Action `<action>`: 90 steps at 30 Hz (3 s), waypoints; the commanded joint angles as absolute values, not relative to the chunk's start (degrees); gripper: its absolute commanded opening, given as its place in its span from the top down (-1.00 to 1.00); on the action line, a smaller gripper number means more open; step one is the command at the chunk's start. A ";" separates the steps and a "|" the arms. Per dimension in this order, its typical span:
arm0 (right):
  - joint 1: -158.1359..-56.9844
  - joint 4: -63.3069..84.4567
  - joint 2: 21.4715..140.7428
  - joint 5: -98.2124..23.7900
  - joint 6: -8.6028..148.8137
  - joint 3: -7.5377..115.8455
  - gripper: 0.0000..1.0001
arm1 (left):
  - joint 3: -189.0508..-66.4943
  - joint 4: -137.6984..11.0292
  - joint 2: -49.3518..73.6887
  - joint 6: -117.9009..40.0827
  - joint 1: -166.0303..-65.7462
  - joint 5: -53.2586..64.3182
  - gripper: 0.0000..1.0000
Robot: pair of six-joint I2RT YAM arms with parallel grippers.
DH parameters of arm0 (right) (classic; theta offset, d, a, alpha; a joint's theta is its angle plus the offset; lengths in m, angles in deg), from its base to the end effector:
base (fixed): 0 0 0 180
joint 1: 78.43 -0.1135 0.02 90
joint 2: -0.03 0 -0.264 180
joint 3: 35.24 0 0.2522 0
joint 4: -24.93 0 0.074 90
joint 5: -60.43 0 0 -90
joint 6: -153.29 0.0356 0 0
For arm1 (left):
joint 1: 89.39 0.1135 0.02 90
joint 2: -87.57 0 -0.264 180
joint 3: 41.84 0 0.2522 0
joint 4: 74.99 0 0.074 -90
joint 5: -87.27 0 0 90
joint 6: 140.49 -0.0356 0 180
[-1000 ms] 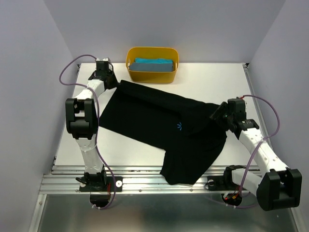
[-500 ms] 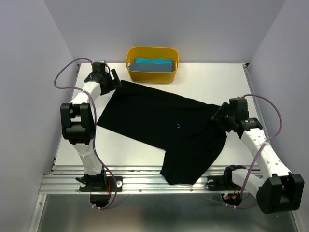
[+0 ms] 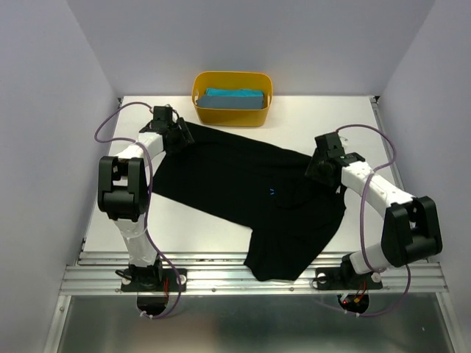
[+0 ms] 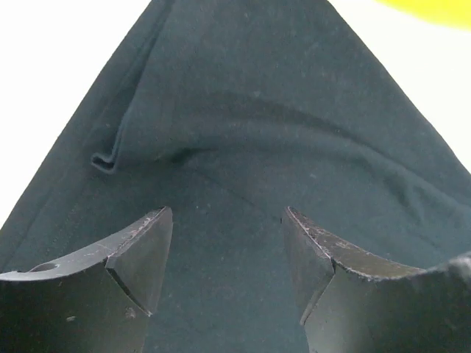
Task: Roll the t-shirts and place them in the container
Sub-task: Fold the T-shirt at the center of the board.
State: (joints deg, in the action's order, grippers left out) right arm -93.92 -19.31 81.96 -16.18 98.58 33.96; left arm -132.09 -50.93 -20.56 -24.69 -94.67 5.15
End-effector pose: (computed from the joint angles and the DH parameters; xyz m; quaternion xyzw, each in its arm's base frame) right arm 0.2799 0.0690 0.2282 0.1964 0.9323 0.0201 0.3030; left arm 0.4212 -0.0438 0.2139 -0.1348 0.9016 -0.1693 0.3746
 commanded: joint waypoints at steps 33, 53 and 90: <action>-99.35 -17.13 88.99 -11.11 99.59 35.93 0.99 | -132.24 -52.44 -19.65 -24.39 -94.49 4.92 -0.39; -114.73 -40.50 65.51 -15.34 119.97 23.34 0.99 | -134.53 -50.33 -19.39 -24.39 -94.49 5.97 -0.38; -120.36 -20.92 93.98 -10.32 104.69 39.17 0.04 | -133.56 -48.57 -17.72 -24.91 -94.57 4.12 -0.46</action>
State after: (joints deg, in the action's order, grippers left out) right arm -120.13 -26.30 92.45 -10.54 106.45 37.63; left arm -132.90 -48.50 -20.61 -24.29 -94.54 4.54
